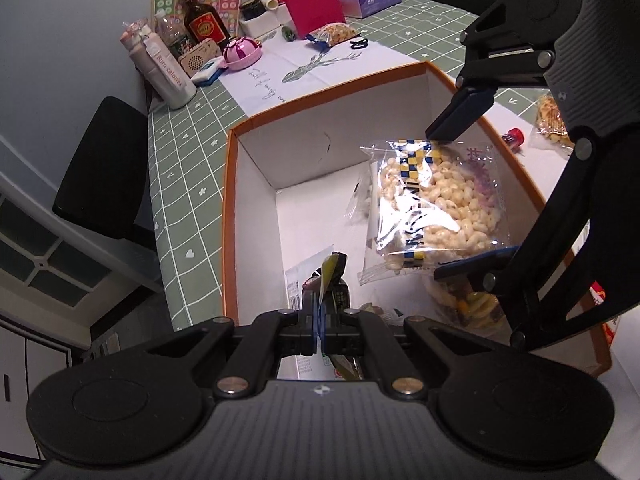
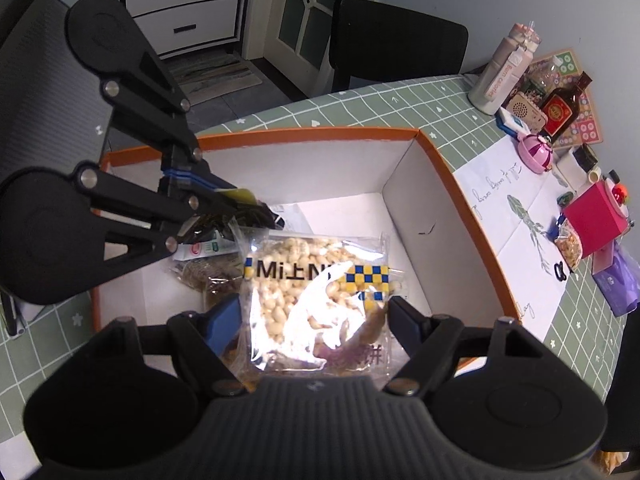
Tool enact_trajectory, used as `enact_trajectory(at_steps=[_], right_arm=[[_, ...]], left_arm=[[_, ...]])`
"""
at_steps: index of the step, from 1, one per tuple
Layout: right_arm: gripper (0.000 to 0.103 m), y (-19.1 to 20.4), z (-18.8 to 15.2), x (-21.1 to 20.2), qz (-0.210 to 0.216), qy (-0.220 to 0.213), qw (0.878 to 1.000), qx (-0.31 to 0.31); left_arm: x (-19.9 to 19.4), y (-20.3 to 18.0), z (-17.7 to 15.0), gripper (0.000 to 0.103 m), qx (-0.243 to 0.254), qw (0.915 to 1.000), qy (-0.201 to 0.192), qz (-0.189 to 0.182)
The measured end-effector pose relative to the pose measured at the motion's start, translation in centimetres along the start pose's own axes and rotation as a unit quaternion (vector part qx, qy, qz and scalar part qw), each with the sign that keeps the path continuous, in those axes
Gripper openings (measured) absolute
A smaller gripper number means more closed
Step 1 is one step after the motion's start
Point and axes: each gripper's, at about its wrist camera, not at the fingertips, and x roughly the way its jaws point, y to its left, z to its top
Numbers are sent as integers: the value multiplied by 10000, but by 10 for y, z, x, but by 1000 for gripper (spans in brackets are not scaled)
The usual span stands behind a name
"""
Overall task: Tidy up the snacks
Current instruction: 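Open the left gripper over the box while the right gripper releases the Mi Ni bag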
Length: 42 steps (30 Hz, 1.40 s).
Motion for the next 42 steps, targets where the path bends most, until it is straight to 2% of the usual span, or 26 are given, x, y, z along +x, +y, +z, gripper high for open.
enact_trajectory(at_steps=[9,11,13,20,23,29,35,42], right_arm=[[77,-3,2,7,-66,23,10000,65],[78,-4,1,7,-63,47,9999,107],[79,-5,0,6,-82,49,9999,116],[80,-8,-4,-6,-100,0,9998,155],[87,-11,-4,-14,-32,-90,9997,230],[88,-10,-9,-34,-123,-186,9995,204],[88,-10,-27,-66,-217,-268,9993,173],[88,-13,-64,-108,-357,-325,9987,190]], left_arm=[[4,0,3,5,-42,10000,25,46],[3,-2,4,18,-31,9999,37,121],[0,-4,5,23,-28,9999,25,125],[-14,-6,10,23,-56,9998,-104,176],[-19,-7,10,23,-27,9997,-125,196],[-33,-11,8,23,16,9996,-153,233],[-50,-27,12,23,103,9993,-265,263],[-80,-62,17,23,355,9979,-507,205]])
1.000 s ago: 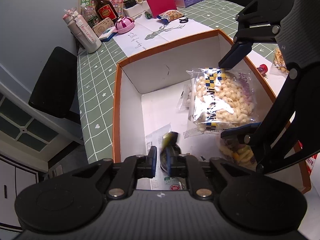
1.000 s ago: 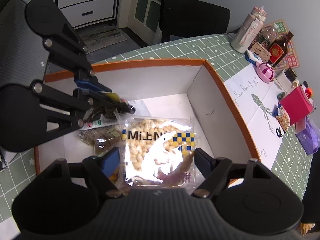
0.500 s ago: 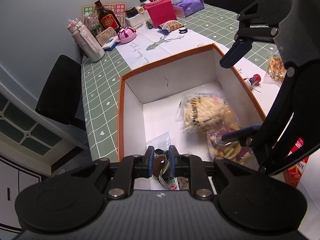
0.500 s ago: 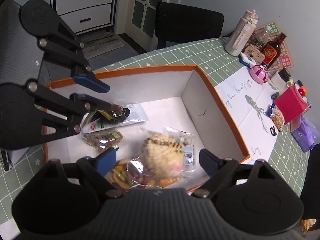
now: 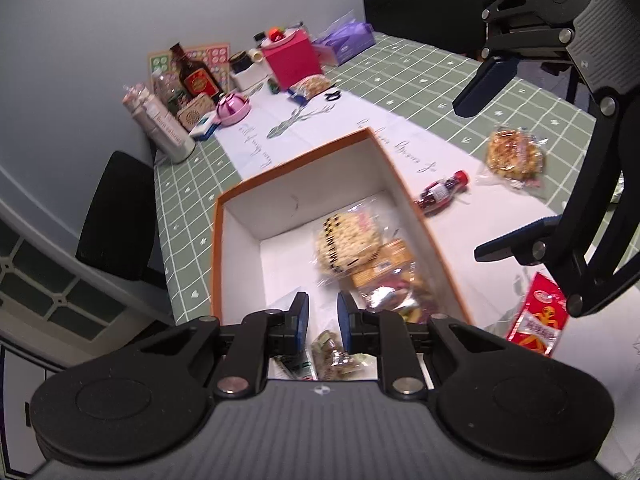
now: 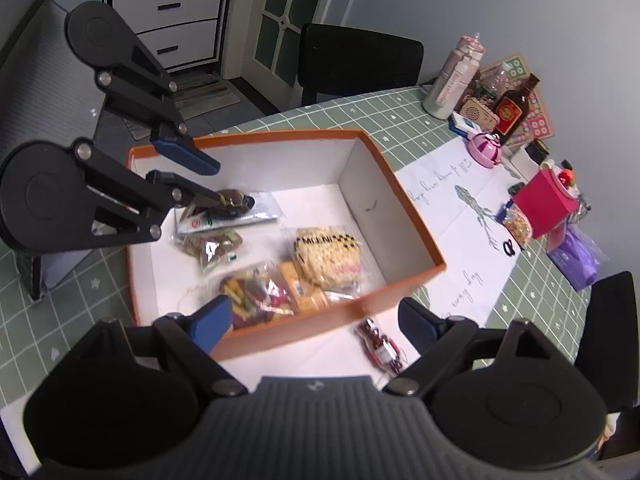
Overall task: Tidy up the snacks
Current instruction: 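Open the left gripper over the box while the right gripper releases the Mi Ni bag, then move the left tool to the red spicy-strip packet while the right tool approaches the biscuit packet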
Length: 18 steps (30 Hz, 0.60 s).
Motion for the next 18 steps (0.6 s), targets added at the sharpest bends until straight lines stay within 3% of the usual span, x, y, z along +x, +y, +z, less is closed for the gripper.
enact_trajectory(at_steps=[6,18], right_arm=[[88,-4,-46,-35,-2,-42,10000,60],[88,-31,-165,-60,-137,323,9982,493]], left_arm=[[-18,-40,3,24,260,9993,-165,-202],[-6,-128,-12,45,1157,9910,-181,-655]])
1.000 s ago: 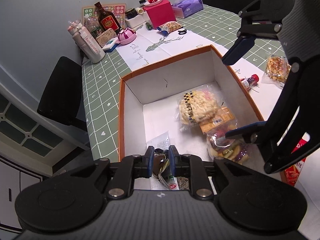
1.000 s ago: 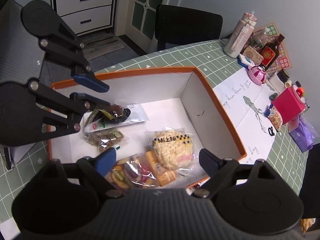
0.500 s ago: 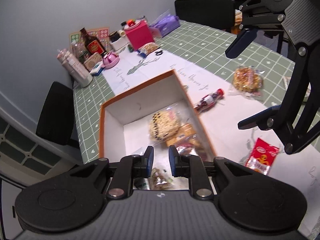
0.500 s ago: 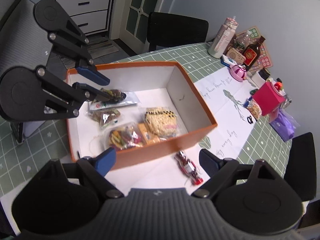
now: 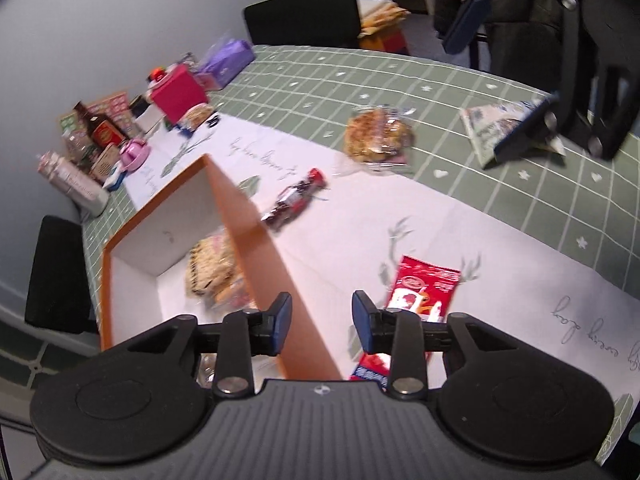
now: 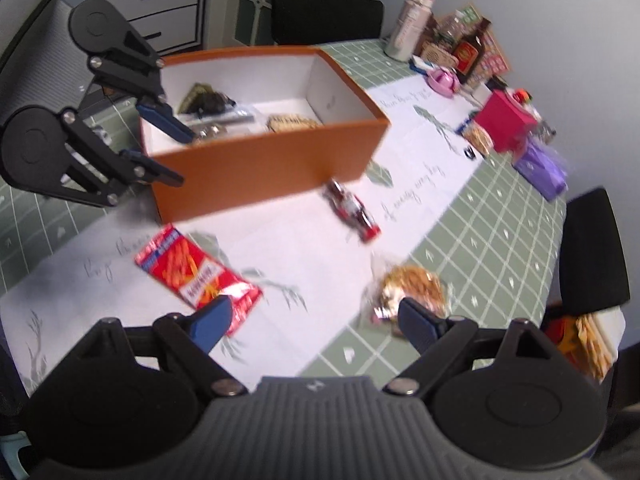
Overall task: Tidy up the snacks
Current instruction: 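Move the left tool to the red spicy-strip packet while the right tool approaches the biscuit packet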
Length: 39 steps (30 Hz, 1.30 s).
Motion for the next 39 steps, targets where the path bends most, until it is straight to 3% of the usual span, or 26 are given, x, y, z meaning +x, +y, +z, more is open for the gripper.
enact_trajectory(at_steps=[3,7,13,17,20,23,39], right_arm=[[88,-14,-26,3,-99,162,9996,196],[91,-28,-55,11,-185,359,9985,376],[96,-40,-84,25,-153,584,9965,581],[96,-44,-94,32,-144,642,9956,661],[96,-48,-97,36,-130,663,9952,714],[96,-50,-99,40,-104,678,9948,749],[96,-63,-115,51,81,699,9938,857]], left_arm=[[8,-16,-1,58,136,9996,40,-241],[24,-37,-3,61,587,9973,253,-367],[46,-54,-7,63,884,9935,532,-485],[56,-59,-7,64,1066,9913,663,-406],[63,-61,-9,71,1128,9891,774,-535],[70,-63,-12,71,1206,9869,873,-617],[104,-47,-11,71,865,9784,1472,-1163]])
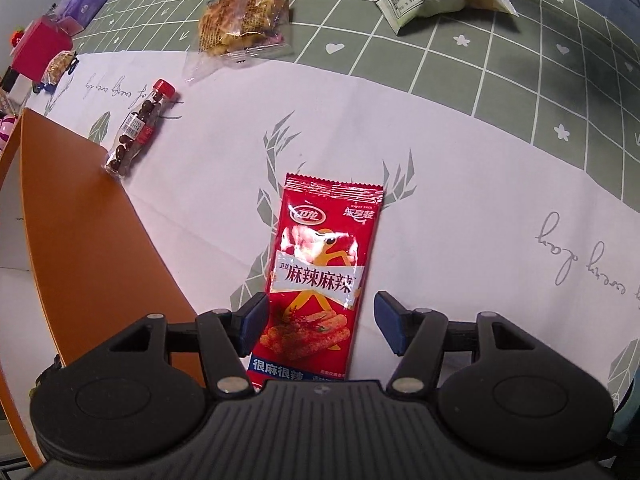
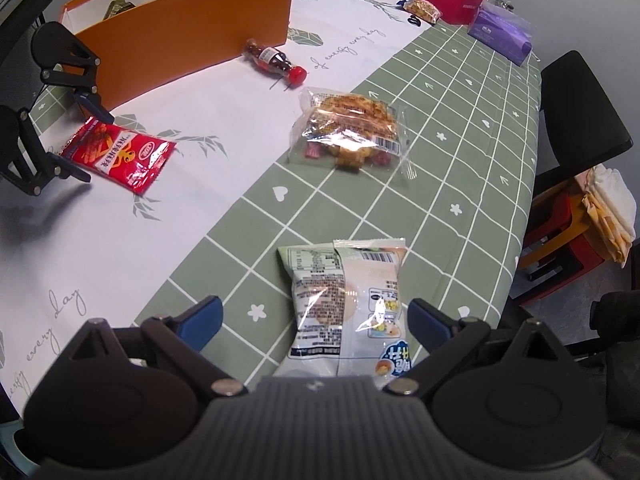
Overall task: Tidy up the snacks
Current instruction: 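Move the left tool to the red spicy-strip packet while the right tool approaches the biscuit packet, then grasp the red spicy-strip packet with the left gripper while the right gripper grasps the biscuit packet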
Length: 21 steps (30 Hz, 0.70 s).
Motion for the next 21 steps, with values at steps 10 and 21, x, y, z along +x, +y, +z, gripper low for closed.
enact_trajectory(at_steps=[10,21], right_arm=[[96,-11,-3,12,106,48,9999,73],[96,-12,-1,21,220,32,9997,88]], left_arm=[[11,11,5,81,-44,9999,83,-112],[24,34,10,97,-652,9936,307,-871]])
